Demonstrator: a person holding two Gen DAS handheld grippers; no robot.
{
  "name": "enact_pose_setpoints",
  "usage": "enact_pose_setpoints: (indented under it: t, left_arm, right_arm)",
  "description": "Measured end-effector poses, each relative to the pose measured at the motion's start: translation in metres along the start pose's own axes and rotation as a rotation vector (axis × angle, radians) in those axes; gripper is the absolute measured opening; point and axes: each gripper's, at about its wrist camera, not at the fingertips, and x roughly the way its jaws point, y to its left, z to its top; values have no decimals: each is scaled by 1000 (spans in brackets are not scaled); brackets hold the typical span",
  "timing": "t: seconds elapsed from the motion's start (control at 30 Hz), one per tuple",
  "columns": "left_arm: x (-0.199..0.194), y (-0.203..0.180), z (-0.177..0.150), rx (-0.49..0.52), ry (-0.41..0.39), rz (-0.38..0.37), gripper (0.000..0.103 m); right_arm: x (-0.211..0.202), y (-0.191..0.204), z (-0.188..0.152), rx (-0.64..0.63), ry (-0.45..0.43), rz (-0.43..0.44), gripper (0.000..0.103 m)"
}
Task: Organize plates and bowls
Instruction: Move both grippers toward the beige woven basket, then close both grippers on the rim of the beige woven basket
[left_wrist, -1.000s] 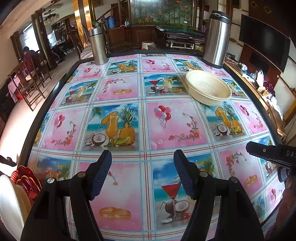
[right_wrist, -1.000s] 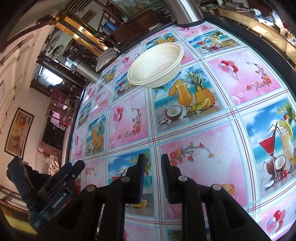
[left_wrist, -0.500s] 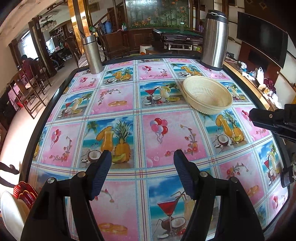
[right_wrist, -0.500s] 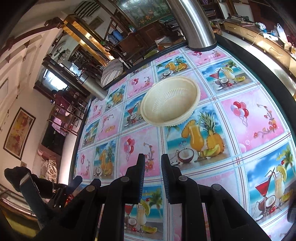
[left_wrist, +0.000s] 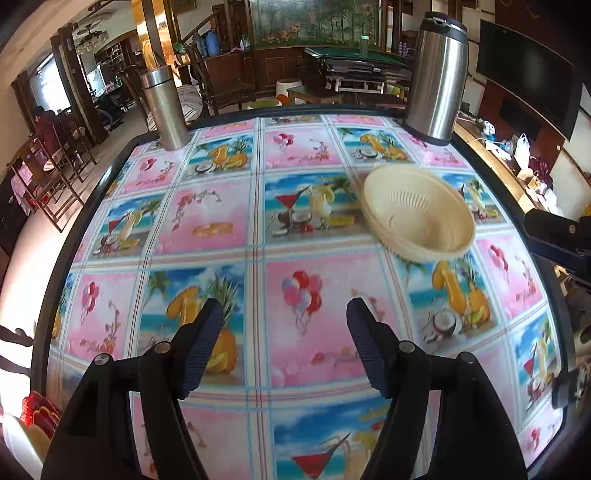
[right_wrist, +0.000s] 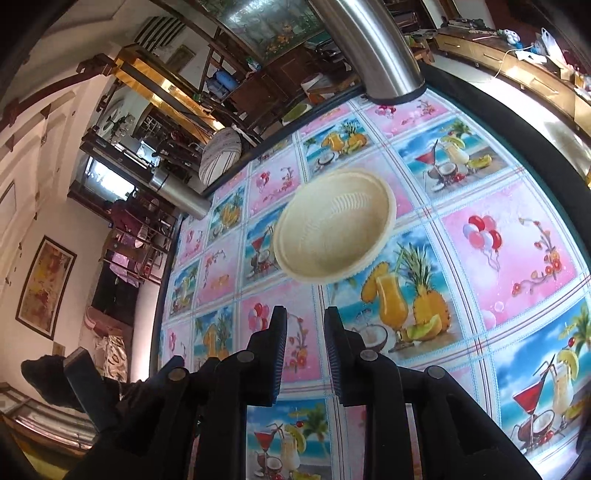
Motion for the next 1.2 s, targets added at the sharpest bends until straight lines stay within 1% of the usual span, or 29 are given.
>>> enact_pose_setpoints:
  t: [0.03, 0.07, 0.17, 0.27, 0.37, 0.4, 0.43, 0.5, 0.57, 0.67, 0.7, 0.77, 0.8, 0.87, 1.03, 1.13, 1.2]
  left_arm:
    - [1, -3, 10, -10, -4, -5, 69]
    - [3, -6, 18, -26, -8, -15, 69]
    - [13, -11, 39, -78, -9, -46, 69]
    - [28, -19, 50, -98, -4, -40, 70]
    - [48, -24, 54, -125, 21, -58, 70]
    - [56, -23, 56, -146, 33, -62, 70]
    - [62, -21, 58, -173, 42, -73, 70]
    - [70, -17, 61, -220, 47, -90, 70]
    - [74, -15, 65, -240, 55, -109, 70]
    - [80, -15, 66, -250, 66, -148, 70]
    - [85, -16, 64, -244, 82, -158, 70]
    - [94, -14, 63, -260, 122, -216, 69]
    - [96, -14, 62, -263, 124, -240, 69]
    - [98, -17, 62, -242, 139, -269, 69]
    - [104, -15, 61, -272, 169, -359, 69]
    - [107, -13, 60, -298, 186, -436, 69]
    - [111, -13, 59, -315, 209, -506, 69]
  right_arm:
    - [-6, 5, 9, -4, -17, 0, 26]
    - [-11, 11, 17, -13, -33, 0, 30]
    - [-24, 21, 39, -14, -100, 16, 39]
    - [-21, 16, 55, 7, -115, 5, 39]
    - [-5, -3, 66, 31, -92, -40, 39]
    - [3, -12, 69, 51, -71, -60, 39]
    - [10, -20, 72, 67, -46, -68, 39]
    - [18, -38, 75, 109, -34, -63, 39]
    - [28, -52, 77, 139, -12, -96, 40]
    - [41, -65, 77, 183, 22, -68, 40]
    - [44, -65, 75, 180, 31, -65, 39]
    - [48, -64, 74, 175, 34, -64, 39]
    - [48, -63, 73, 181, 26, -62, 39]
    - [49, -61, 71, 170, 15, -76, 39]
    - [58, -59, 70, 168, 21, -91, 40]
    - [63, -57, 67, 163, 31, -92, 40]
    - [65, -55, 67, 156, 35, -91, 39]
